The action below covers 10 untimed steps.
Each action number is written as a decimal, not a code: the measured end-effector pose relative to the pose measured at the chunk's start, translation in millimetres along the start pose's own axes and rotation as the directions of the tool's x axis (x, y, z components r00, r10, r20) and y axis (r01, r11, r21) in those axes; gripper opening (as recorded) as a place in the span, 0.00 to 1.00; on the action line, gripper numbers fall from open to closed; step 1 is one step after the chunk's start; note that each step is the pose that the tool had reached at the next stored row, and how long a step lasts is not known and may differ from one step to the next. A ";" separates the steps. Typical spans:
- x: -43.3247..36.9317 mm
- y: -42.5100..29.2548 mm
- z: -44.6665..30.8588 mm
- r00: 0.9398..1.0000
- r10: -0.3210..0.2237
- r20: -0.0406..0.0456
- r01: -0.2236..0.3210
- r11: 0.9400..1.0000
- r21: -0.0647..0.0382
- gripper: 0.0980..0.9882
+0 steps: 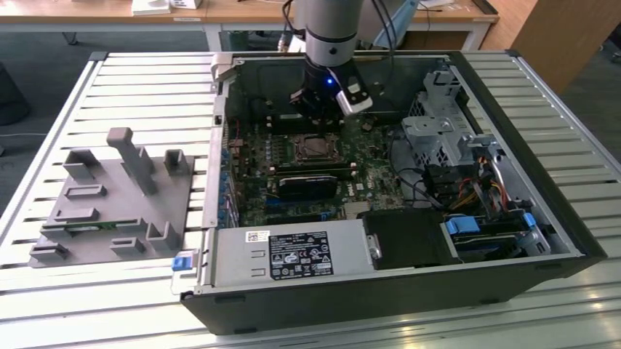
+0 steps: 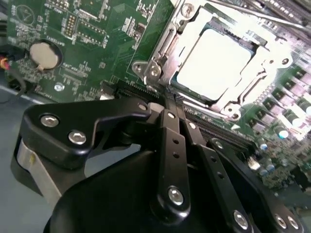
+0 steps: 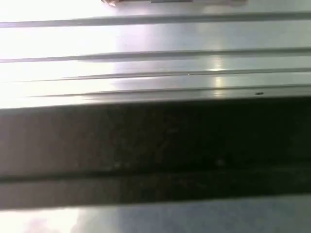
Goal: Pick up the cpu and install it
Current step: 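Install the first cpu locking lever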
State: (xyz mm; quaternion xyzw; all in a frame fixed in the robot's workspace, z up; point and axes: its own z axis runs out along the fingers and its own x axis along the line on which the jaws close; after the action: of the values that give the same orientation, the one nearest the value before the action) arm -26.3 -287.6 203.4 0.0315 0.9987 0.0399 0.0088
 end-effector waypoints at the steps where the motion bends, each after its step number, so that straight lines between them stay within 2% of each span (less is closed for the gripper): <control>1: 0.0 0.2 -3.2 1.000 0.000 0.000 0.000 1.000 0.000 0.03; 3: -0.2 0.5 -6.5 1.000 0.000 0.000 0.000 1.000 0.000 0.03; 10: -0.4 -2.1 -6.4 1.000 0.000 0.000 0.000 1.000 0.000 0.03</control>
State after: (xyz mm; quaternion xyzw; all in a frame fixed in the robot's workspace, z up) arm -26.1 -290.2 209.6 0.0315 0.9987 0.0399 0.0088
